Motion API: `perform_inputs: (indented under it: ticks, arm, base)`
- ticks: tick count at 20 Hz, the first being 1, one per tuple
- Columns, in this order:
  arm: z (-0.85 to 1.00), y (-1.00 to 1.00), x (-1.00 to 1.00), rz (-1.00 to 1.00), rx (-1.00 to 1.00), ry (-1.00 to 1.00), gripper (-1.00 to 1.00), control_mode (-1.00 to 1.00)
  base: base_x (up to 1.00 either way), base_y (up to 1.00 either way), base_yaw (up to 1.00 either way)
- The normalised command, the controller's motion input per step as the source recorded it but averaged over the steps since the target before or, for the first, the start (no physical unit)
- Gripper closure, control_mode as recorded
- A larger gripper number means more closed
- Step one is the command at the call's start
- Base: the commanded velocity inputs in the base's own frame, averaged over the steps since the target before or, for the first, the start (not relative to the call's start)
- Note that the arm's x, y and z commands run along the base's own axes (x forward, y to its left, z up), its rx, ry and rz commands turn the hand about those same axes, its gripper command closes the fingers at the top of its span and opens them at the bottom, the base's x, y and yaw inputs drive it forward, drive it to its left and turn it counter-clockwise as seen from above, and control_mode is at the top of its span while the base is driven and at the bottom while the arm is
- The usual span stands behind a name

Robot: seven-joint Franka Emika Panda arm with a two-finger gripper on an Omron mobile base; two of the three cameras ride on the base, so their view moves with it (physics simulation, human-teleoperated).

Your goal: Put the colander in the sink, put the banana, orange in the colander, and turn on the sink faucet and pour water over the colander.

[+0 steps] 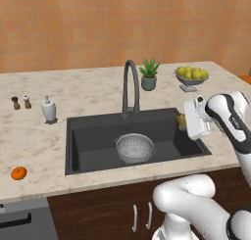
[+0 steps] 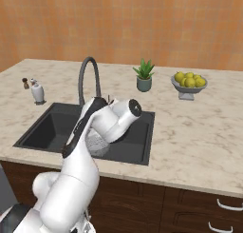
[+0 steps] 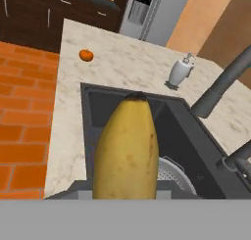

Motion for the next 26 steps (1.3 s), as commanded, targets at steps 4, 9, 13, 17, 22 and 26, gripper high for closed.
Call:
perform_inputs:
  ticks: [4, 9, 13, 17, 22, 26]
  arm:
    - [-0.07, 0.02, 0.56, -0.01, 0.01, 0.03, 1.0, -1.0]
    - [-0.33, 0.08, 0.38, 0.0, 0.0, 0.01, 1.0, -1.0]
    - [-0.66, 0.31, 0.4, 0.0, 0.0, 0.02, 1.0, -1.0]
    - [-0.66, 0.33, 0.41, 0.0, 0.0, 0.0, 1.0, -1.0]
    - [-0.58, 0.09, 0.52, 0.01, 0.02, 0.08, 1.0, -1.0]
    - [-0.55, 0.01, 0.52, 0.04, 0.02, 0.17, 1.0, -1.0]
  base:
    - [0.0, 0.0, 0.0]
    - [0.0, 0.0, 0.0]
    - [0.0, 0.0, 0.0]
    - [0.0, 0.0, 0.0]
    - [0.0, 0.0, 0.0]
    - [0.0, 0.0, 0.0]
